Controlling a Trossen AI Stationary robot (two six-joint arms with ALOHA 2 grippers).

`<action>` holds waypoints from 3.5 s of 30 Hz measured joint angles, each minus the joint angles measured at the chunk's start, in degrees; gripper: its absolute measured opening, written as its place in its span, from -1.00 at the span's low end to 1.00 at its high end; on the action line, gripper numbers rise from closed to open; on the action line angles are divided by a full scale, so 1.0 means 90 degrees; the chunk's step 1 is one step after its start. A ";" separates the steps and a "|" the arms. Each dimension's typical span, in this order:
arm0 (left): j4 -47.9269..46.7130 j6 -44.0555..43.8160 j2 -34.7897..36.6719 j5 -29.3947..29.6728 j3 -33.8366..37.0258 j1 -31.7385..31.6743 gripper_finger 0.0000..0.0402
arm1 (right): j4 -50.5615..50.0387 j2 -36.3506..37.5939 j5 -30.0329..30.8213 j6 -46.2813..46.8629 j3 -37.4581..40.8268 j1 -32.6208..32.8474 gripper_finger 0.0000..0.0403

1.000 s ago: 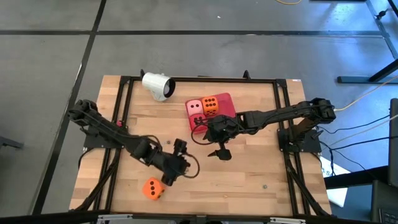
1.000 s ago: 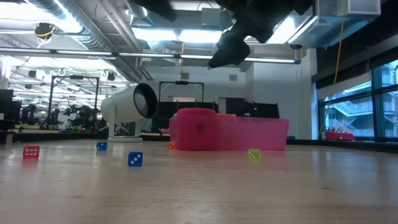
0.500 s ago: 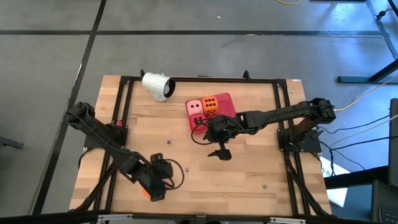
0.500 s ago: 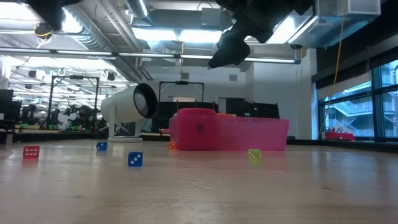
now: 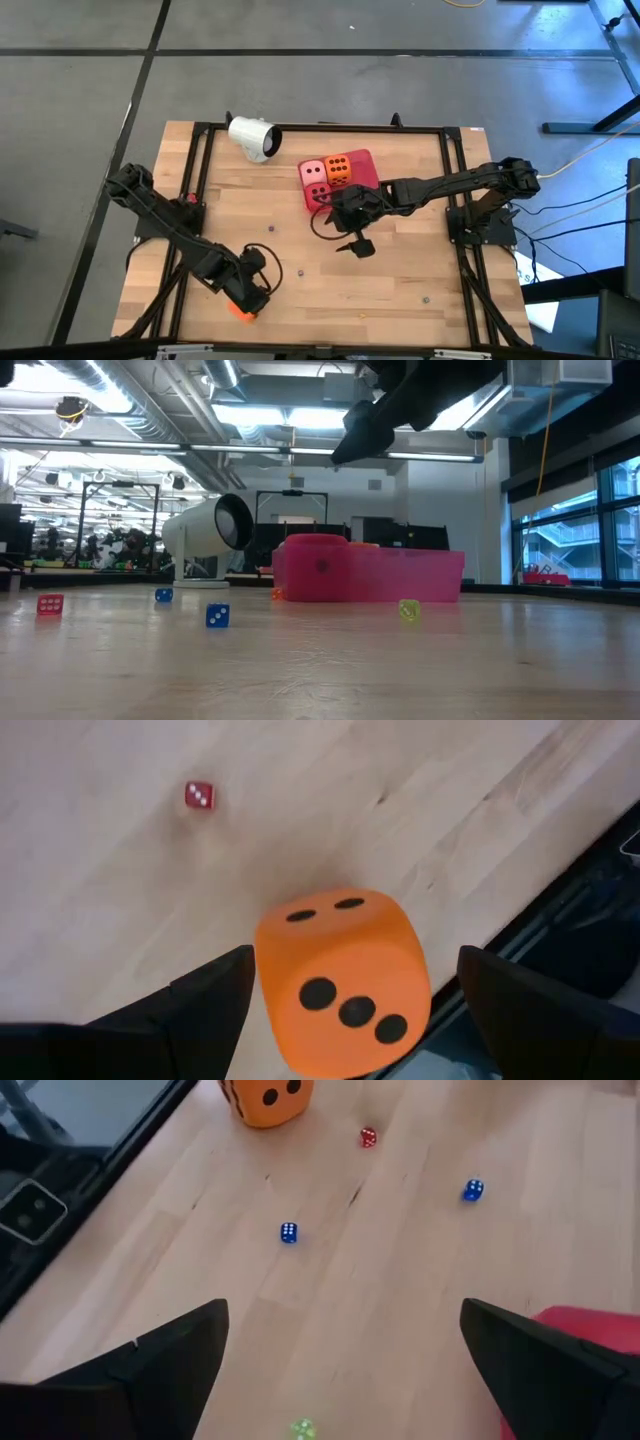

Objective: Pick & Place Dice
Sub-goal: Put the big orange dice into the red bin

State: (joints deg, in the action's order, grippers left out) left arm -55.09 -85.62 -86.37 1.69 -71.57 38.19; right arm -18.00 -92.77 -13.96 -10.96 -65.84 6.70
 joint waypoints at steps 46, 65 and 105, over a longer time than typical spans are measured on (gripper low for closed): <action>0.0465 0.0348 -0.0544 -0.0156 0.0012 0.0406 0.72 | 0.0002 0.0000 -0.0002 -0.0569 0.0000 -0.0002 0.97; 0.0610 0.0279 -0.0784 -0.0141 0.0000 0.0462 0.72 | 0.0002 0.0000 -0.0002 -0.0593 0.0000 0.0000 0.97; 0.0634 0.0707 -0.0799 -0.0036 0.0005 0.0455 0.72 | 0.0311 0.0000 -0.0019 0.1816 0.0000 0.0000 0.97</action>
State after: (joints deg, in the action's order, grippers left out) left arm -49.39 -79.26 -93.56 1.37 -71.53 42.28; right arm -15.20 -92.77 -14.13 5.38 -65.84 6.70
